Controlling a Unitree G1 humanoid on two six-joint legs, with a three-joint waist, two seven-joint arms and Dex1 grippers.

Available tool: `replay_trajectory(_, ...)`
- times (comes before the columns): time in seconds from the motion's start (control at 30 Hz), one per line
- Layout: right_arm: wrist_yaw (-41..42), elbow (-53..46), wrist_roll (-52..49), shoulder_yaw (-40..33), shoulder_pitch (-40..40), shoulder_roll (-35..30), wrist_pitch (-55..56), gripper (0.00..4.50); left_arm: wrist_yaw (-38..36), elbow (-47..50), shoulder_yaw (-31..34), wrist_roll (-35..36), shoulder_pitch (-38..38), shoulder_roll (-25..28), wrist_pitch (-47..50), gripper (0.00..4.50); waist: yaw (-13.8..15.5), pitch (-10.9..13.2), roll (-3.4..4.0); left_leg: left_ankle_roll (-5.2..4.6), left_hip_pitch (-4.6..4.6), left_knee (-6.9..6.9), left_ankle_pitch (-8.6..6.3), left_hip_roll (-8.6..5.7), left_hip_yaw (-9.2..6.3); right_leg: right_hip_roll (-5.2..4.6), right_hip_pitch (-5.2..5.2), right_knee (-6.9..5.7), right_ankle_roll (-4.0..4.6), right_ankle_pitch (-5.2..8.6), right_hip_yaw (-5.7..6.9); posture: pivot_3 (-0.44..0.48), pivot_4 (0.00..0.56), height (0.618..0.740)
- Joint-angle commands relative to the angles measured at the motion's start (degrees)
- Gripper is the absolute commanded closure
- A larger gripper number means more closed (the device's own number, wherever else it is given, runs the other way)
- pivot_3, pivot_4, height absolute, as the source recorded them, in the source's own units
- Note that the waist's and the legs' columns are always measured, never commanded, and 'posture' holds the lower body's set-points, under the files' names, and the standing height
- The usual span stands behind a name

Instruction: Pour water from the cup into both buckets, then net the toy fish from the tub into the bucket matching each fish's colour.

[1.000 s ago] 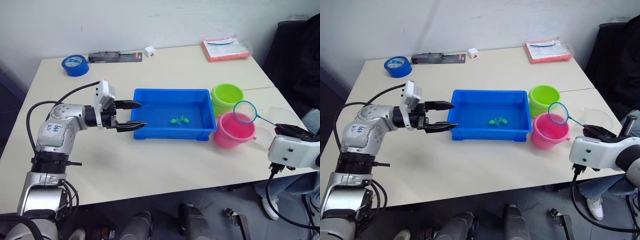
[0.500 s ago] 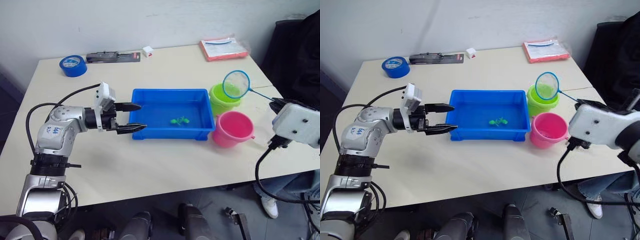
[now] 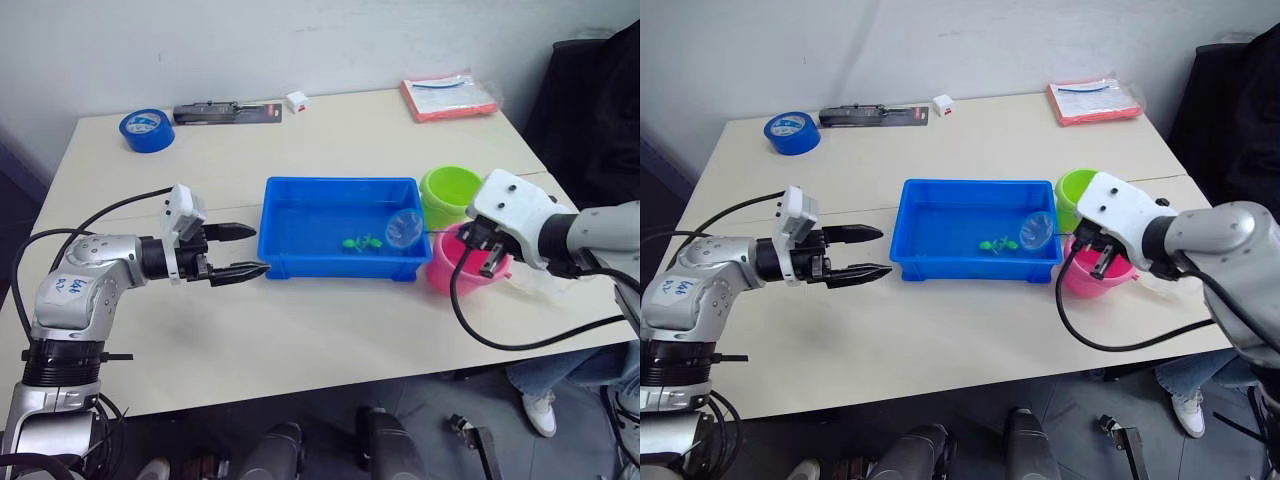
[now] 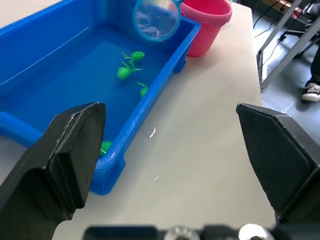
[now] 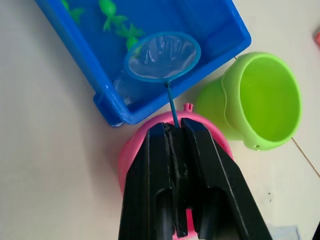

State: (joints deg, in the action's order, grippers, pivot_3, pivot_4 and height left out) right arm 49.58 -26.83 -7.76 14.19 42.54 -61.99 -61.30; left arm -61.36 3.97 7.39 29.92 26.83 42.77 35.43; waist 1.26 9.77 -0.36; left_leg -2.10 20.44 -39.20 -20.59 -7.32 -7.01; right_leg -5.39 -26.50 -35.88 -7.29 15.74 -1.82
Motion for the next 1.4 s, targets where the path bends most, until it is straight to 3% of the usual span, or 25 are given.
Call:
replay_trajectory(0.03, -1.1, 4.4, 4.8, 5.0, 4.7, 2.0, 3.8, 3.71, 1.5, 3.7, 2.2, 2.2, -1.1, 0.1, 0.7, 0.0, 0.0, 0.0, 0.0, 0.0, 0.0, 0.02, 0.0, 0.01, -0.01, 0.0, 0.0, -0.01, 0.0, 0.0, 0.01, 0.0, 0.15, 0.74)
replay_trajectory(0.37, 2.7, 13.1, 18.3, 16.2, 10.8, 3.6, 18.6, 3.71, 4.6, 8.0, 4.6, 4.3, -4.6, 0.6, 2.2, 0.0, -0.1, 0.0, 0.0, 0.0, 0.04, 0.02, -0.01, 0.0, -0.01, 0.02, -0.03, -0.04, 0.0, 0.0, 0.03, 0.0, 0.15, 0.74)
replay_trajectory(0.67, 8.6, 14.6, 24.4, 16.1, 9.4, 3.8, 25.8, 3.71, 6.1, 9.8, 5.5, 5.4, -6.1, 0.8, 2.6, 0.0, -0.1, 0.0, 0.0, 0.01, 0.04, 0.04, -0.01, 0.01, -0.01, 0.03, -0.03, -0.04, 0.0, 0.0, 0.02, 0.0, 0.15, 0.74)
replay_trajectory(1.0, 13.2, 11.0, 25.1, 14.0, 7.0, 5.4, 22.5, 3.71, 7.0, 10.2, 5.5, 6.0, -6.5, 0.7, 2.5, 0.0, -0.1, 0.0, 0.0, 0.02, 0.04, 0.04, -0.01, 0.02, -0.02, 0.04, -0.03, -0.04, 0.0, 0.0, 0.02, 0.0, 0.15, 0.74)
replay_trajectory(1.4, 11.7, 11.9, 19.9, 7.6, 4.3, 12.2, 3.0, 3.71, 6.9, 9.9, 5.3, 5.9, -6.0, 1.1, 2.4, 0.0, -0.2, 0.0, 0.0, 0.02, 0.04, 0.03, -0.01, 0.01, -0.02, 0.03, -0.02, -0.05, 0.01, 0.0, 0.01, 0.0, 0.15, 0.74)
